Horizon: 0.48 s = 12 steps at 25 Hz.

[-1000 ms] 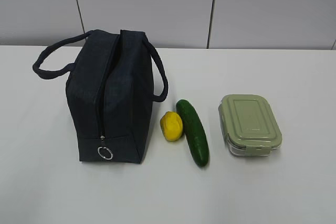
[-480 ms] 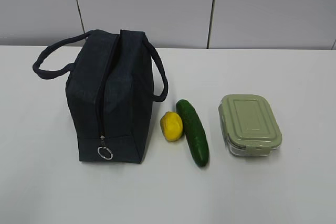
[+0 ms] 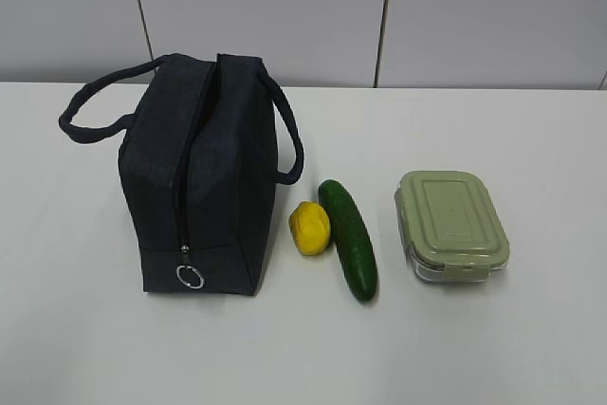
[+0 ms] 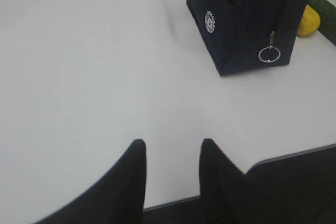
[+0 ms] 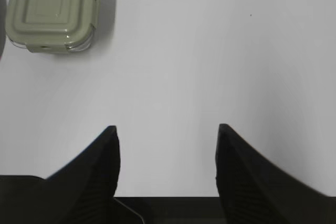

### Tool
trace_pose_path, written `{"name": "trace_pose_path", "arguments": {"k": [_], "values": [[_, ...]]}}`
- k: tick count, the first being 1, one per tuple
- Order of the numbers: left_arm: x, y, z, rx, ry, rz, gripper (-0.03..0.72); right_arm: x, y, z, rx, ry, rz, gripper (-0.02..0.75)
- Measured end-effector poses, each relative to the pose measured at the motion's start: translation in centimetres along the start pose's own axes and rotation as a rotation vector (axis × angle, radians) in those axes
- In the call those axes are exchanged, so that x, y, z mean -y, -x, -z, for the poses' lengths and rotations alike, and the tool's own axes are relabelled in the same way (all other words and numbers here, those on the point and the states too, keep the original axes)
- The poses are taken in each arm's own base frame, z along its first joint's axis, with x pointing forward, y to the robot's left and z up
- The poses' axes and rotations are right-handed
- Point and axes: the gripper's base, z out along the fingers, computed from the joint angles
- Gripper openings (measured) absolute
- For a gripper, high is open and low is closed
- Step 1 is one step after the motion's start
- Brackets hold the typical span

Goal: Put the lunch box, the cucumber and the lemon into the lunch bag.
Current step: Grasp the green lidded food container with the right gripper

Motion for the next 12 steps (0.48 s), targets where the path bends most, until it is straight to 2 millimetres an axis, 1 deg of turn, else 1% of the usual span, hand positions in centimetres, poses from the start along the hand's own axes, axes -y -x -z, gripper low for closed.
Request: {"name": "trace_pose_path", "arguments": {"k": [4, 8, 12], "values": [[0.0, 0.0, 0.0, 0.0, 0.0, 0.0, 0.237, -0.3, 1.7, -3.1, -0.111, 0.027, -0.014, 0.435], [0.0, 0.0, 0.0, 0.0, 0.0, 0.0, 0.237, -1.4, 3.1, -5.9, -0.173, 0.132, -0.04, 0.435], [0.0, 0.0, 0.0, 0.0, 0.0, 0.0, 0.237, -2.5, 4.9, -7.7, -0.182, 0.259, -0.027, 0.435]]}}
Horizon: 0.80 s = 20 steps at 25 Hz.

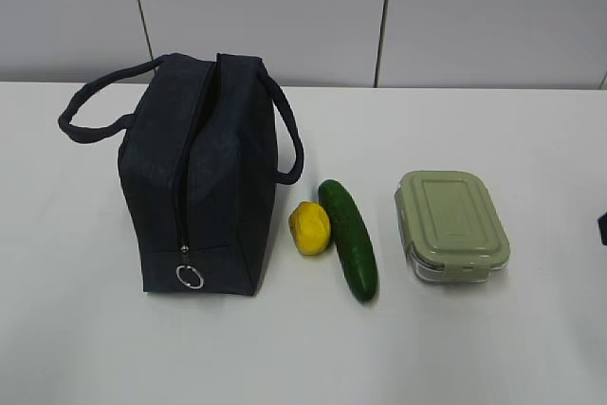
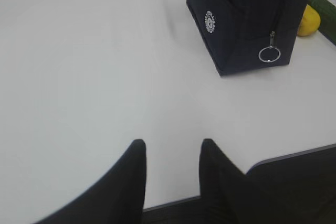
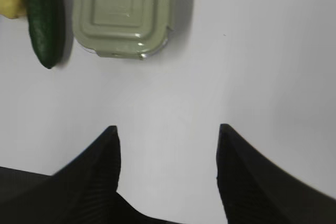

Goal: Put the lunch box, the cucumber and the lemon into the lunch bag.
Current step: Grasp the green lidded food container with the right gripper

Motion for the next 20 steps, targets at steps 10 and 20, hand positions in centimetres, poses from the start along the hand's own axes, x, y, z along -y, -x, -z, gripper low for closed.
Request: {"name": "trace_pose_path", "arguments": {"k": [10, 20], "values": [[0.0, 0.0, 0.0, 0.0, 0.0, 0.0, 0.237, 0.6, 3.6, -2.4, -0.002, 0.191, -0.004, 0.435], [0.2, 0.0, 0.0, 0.002, -0.017, 0.008, 0.237, 4.3, 5.1, -6.1, -0.057, 0.582, -0.133, 0.435]]}}
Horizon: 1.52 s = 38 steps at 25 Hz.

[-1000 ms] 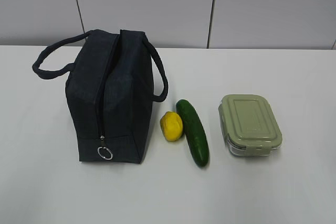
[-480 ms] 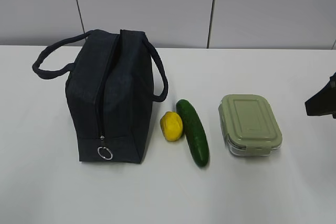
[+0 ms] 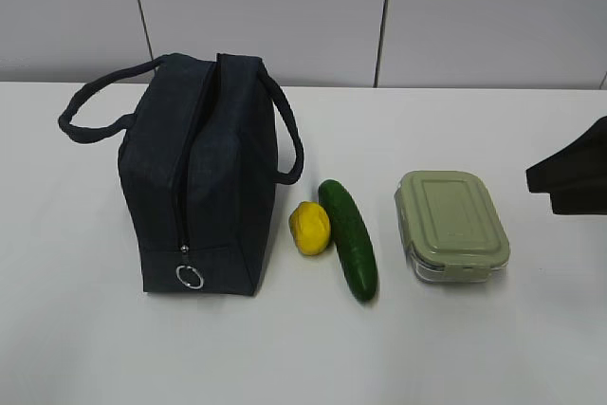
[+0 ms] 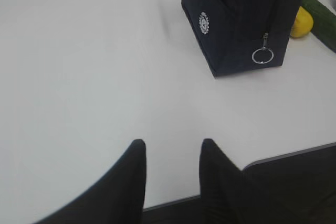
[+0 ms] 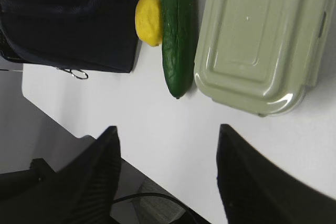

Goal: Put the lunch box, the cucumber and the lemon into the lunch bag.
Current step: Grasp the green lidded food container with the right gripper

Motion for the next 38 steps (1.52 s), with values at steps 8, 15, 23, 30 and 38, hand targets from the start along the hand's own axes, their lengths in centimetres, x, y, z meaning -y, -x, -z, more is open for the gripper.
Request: {"name": "trace_pose_path", "arguments": {"k": [8, 15, 23, 30, 38], "values": [[0.2, 0.0, 0.0, 0.003, -0.022, 0.011, 0.237, 4.5, 3.1, -1.0, 0.003, 0.024, -0.016, 0.435], [0.4, 0.0, 0.0, 0.005, -0.043, 0.021, 0.237, 7.2, 3.7, -2.2, -0.078, -0.007, -0.014, 0.435], [0.5, 0.1, 0.0, 0.006, -0.052, 0.026, 0.237, 7.6, 3.6, -2.5, -0.101, -0.014, -0.012, 0.435], [0.5, 0.1, 0.0, 0.006, -0.053, 0.027, 0.237, 7.5, 4.0, -2.5, -0.072, 0.002, -0.043, 0.495], [0.5, 0.1, 0.0, 0.006, -0.053, 0.027, 0.237, 9.3, 4.6, -3.6, -0.091, 0.01, -0.087, 0.597]]}}
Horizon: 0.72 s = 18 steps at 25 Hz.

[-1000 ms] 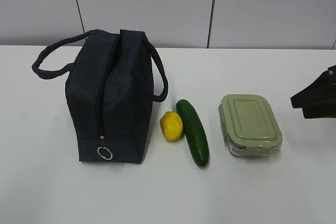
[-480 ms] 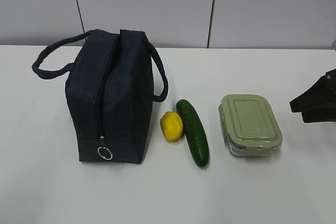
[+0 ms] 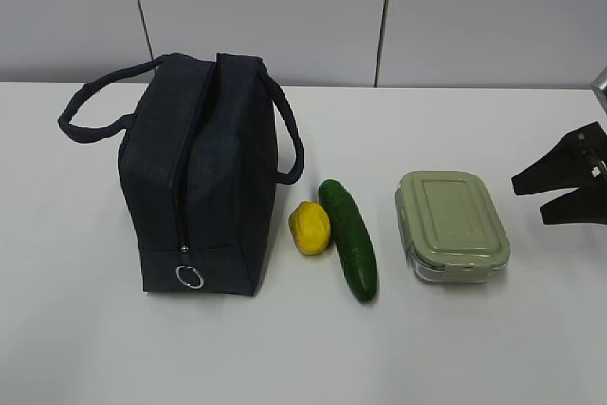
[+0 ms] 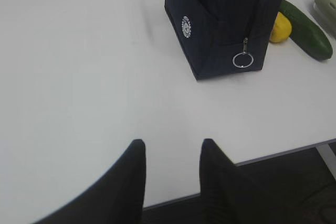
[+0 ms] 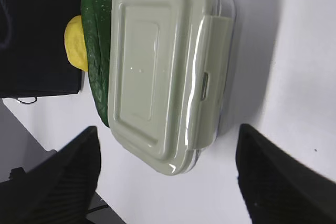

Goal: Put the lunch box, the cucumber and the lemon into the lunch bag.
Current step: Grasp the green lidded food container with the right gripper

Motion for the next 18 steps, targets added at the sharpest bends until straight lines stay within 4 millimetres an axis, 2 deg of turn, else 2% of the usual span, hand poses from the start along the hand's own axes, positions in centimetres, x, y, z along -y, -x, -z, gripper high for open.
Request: {"name": "trace_pose_path", "arguments": {"k": [9, 18], "values": [[0.0, 0.0, 0.0, 0.0, 0.0, 0.0, 0.237, 1.7, 1.7, -1.0, 0.031, 0.034, 0.01, 0.597], [0.0, 0.0, 0.0, 0.002, 0.0, 0.0, 0.237, 3.7, 1.7, -3.4, -0.003, 0.065, -0.017, 0.597]]}}
